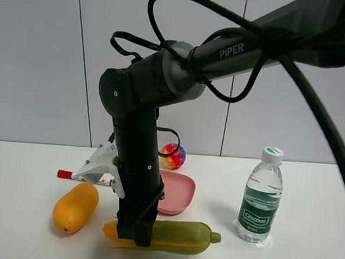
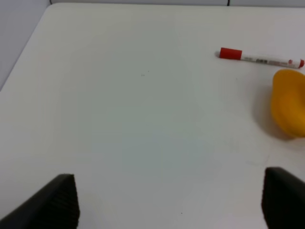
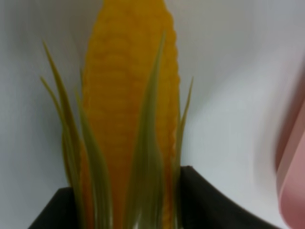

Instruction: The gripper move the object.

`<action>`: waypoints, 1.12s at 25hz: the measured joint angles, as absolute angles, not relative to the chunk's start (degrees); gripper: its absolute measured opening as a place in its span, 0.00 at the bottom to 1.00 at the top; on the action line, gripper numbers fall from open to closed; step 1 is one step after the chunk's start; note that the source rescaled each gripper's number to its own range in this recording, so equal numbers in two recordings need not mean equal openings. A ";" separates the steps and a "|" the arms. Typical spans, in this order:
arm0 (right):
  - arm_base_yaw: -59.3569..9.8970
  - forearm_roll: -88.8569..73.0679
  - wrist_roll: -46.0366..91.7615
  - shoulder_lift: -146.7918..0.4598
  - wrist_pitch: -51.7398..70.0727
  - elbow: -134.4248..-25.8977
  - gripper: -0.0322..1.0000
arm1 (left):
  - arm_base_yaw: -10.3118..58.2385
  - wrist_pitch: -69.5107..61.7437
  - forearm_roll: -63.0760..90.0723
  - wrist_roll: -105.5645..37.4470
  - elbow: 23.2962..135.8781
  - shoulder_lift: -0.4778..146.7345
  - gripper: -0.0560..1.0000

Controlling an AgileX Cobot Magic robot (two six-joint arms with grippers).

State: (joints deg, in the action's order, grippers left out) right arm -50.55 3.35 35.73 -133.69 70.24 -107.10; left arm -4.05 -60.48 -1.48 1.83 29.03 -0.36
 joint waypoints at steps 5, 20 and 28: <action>-50.55 3.35 33.86 -133.69 70.24 -107.10 0.36 | -4.05 -60.48 -1.48 1.83 29.03 -0.36 1.00; -50.55 3.37 29.86 -122.16 69.20 -107.82 0.72 | -4.05 -60.48 -1.48 1.83 29.03 -0.36 1.00; -50.55 3.14 29.01 -103.53 69.22 -111.87 0.72 | -4.05 -60.48 -1.48 1.83 29.03 -0.36 1.00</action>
